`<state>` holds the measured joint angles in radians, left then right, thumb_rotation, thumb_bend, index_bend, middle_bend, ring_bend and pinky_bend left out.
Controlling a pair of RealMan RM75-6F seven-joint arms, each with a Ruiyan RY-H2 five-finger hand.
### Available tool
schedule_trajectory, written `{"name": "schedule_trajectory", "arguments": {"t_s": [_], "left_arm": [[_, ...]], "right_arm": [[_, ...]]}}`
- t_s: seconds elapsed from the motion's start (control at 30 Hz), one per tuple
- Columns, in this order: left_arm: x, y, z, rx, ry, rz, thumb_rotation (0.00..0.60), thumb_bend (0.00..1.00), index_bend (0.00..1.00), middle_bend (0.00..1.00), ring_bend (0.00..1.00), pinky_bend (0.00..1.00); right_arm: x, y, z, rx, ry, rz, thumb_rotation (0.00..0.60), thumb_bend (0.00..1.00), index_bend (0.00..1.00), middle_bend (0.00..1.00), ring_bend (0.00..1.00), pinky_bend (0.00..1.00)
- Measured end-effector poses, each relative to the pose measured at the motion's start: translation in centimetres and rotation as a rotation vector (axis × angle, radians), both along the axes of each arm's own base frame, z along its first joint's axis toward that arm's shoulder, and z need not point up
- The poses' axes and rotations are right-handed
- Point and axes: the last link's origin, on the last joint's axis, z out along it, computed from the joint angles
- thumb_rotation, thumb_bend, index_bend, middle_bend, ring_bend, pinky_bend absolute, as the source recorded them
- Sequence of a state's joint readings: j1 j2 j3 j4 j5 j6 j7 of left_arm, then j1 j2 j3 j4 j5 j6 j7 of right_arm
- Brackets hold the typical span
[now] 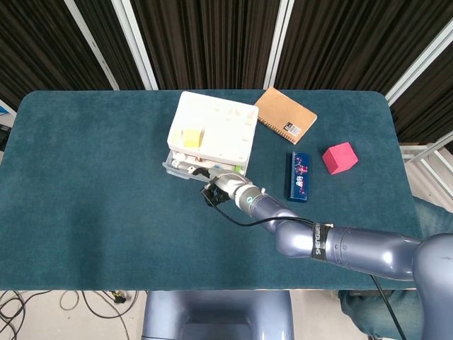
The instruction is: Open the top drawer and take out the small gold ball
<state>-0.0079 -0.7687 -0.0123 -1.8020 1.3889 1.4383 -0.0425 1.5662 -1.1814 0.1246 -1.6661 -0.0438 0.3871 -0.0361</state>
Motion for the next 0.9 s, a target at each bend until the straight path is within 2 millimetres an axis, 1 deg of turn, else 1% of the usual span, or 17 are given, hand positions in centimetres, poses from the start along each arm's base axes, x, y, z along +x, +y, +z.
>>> {"name": "schedule_trajectory", "arguments": {"t_s": [0.5, 0.9], "left_arm": [[0.02, -0.02, -0.02, -0.001, 0.0, 0.003, 0.6, 0.23, 0.13, 0.0, 0.0, 0.0], [-0.01, -0.01, 0.0, 0.0, 0.0, 0.005, 0.6, 0.23, 0.13, 0.0, 0.0, 0.0]], "right_arm": [[-0.07, 0.22, 0.33, 0.051, 0.003, 0.017, 0.6, 0.74, 0.14, 0.75, 0.88, 0.93], [-0.18, 0.44, 0.18, 0.09, 0.013, 0.031, 0.6, 0.74, 0.14, 0.75, 0.88, 0.93]]}}
